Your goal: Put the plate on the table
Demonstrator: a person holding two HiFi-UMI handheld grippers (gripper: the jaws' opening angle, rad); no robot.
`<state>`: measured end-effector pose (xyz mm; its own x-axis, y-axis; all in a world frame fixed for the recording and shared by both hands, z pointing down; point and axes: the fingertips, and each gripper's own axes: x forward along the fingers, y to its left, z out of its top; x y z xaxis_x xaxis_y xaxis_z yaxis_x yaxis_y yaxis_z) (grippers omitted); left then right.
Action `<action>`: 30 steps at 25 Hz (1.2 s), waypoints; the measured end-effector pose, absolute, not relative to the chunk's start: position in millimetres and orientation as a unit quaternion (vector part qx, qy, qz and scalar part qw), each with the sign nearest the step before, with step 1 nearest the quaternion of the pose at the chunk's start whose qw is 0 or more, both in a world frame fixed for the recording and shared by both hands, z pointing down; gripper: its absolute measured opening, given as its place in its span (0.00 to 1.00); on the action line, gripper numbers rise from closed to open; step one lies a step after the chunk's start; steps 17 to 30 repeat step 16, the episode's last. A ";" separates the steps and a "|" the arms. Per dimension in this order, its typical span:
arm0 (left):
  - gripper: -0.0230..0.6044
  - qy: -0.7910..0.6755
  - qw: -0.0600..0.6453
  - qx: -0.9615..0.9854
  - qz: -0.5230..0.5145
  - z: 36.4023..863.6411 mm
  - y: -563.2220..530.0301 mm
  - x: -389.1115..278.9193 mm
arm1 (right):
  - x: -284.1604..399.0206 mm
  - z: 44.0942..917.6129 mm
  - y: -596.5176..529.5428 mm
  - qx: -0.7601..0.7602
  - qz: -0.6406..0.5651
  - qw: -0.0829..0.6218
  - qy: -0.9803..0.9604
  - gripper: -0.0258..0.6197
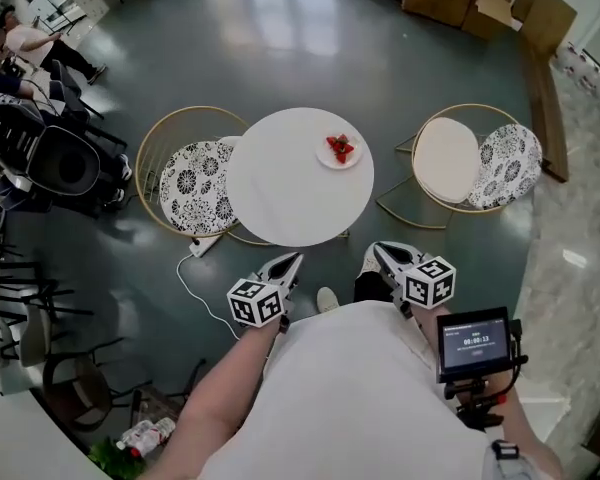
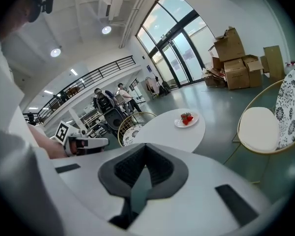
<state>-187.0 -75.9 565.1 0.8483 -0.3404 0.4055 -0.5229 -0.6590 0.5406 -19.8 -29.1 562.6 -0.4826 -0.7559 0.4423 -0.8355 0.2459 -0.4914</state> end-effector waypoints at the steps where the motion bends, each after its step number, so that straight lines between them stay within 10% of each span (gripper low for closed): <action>1: 0.04 -0.239 0.336 0.901 0.134 563.9 -74.4 -184.7 | -18.0 559.9 -26.8 0.509 0.347 0.057 -0.786 0.05; 30: 0.04 -0.233 0.317 0.911 0.127 564.9 -100.7 -173.0 | -10.2 548.3 -69.1 0.511 0.308 0.041 -0.802 0.05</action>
